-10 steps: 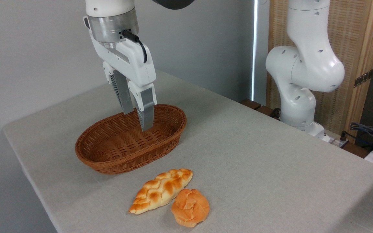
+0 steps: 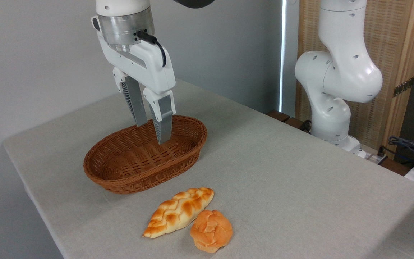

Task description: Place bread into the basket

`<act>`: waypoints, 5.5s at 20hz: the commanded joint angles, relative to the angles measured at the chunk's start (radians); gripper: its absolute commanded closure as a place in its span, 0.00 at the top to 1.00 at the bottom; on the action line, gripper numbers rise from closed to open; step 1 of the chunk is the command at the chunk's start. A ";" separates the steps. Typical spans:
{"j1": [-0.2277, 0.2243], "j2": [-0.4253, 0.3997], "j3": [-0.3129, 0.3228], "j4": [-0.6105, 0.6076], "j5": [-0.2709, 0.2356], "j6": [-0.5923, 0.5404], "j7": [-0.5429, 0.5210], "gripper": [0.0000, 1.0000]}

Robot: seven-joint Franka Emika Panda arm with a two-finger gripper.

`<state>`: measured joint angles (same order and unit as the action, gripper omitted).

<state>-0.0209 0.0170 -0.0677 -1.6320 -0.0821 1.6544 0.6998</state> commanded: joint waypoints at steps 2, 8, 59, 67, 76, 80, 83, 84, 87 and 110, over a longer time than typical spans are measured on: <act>-0.002 -0.014 0.009 -0.012 -0.005 0.007 0.001 1.00; 0.004 -0.015 0.008 -0.032 -0.004 0.033 -0.002 1.00; 0.027 -0.025 0.072 -0.542 -0.012 0.581 0.138 0.54; 0.027 -0.028 0.078 -0.520 -0.018 0.579 0.130 0.54; 0.036 -0.020 0.086 -0.240 -0.165 0.267 0.115 0.54; 0.030 -0.037 0.034 -0.193 -0.189 0.167 0.057 0.55; 0.030 -0.040 -0.084 -0.195 -0.183 0.166 -0.021 0.56; 0.030 -0.037 -0.121 -0.196 -0.180 0.171 -0.040 0.57; 0.029 -0.028 -0.219 -0.200 -0.101 0.196 -0.057 0.61; 0.030 -0.002 -0.279 -0.229 -0.008 0.285 -0.049 1.00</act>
<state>0.0034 0.0569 -0.3715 -1.8707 -0.1052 1.9745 0.6397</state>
